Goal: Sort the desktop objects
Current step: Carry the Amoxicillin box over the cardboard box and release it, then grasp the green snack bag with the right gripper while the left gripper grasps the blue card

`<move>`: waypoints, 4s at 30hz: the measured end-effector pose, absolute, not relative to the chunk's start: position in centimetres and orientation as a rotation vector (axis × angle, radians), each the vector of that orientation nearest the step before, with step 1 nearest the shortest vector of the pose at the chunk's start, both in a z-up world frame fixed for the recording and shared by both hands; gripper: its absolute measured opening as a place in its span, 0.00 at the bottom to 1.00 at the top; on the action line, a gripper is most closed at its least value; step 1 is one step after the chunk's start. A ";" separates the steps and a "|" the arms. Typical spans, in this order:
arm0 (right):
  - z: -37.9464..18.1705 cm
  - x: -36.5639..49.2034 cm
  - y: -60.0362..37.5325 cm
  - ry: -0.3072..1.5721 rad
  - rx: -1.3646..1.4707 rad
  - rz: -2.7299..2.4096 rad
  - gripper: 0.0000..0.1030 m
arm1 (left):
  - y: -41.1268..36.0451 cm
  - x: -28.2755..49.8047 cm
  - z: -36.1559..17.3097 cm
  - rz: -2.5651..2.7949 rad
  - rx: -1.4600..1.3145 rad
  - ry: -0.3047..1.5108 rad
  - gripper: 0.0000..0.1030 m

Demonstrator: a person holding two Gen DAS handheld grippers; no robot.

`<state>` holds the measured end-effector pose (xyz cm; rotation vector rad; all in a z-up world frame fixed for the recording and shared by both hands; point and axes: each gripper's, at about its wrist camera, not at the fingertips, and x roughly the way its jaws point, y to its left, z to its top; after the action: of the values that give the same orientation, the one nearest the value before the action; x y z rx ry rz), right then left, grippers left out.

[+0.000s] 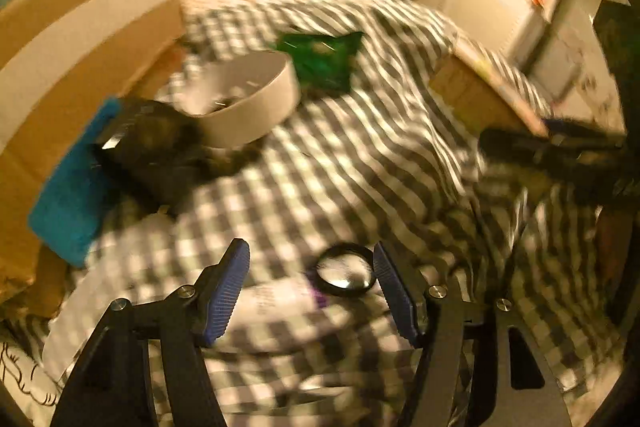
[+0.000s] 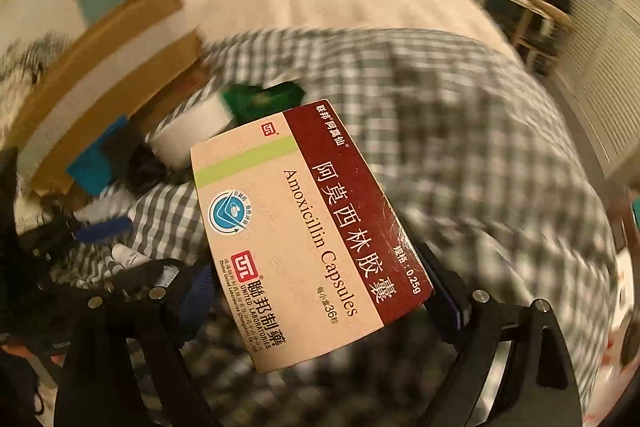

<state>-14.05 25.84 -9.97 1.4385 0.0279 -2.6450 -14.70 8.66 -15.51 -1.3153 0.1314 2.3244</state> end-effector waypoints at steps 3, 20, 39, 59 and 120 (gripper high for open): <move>-9.8 -13.2 27.5 -0.097 1.390 -2.661 0.88 | 10.3 -15.1 -16.6 2.307 -1.360 0.202 0.61; -11.1 -11.5 27.8 -0.081 1.331 -2.697 0.88 | 6.9 -13.2 -11.8 2.515 -1.210 0.044 0.06; -0.6 -9.1 17.3 0.119 1.116 -2.610 0.88 | -7.2 -12.3 0.0 2.801 -0.986 -0.146 0.06; -0.8 -25.8 1.0 -0.283 1.091 -2.286 0.89 | -14.8 -20.2 -2.4 2.916 -1.132 -0.128 0.73; -10.6 -13.5 24.4 -0.332 1.258 -2.681 0.97 | 0.6 -15.5 -11.4 2.783 -1.225 -0.115 0.94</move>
<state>-13.49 24.39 -10.57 1.2583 -0.3316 -2.6808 -15.50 0.62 -11.44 -1.2252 -0.1151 2.7825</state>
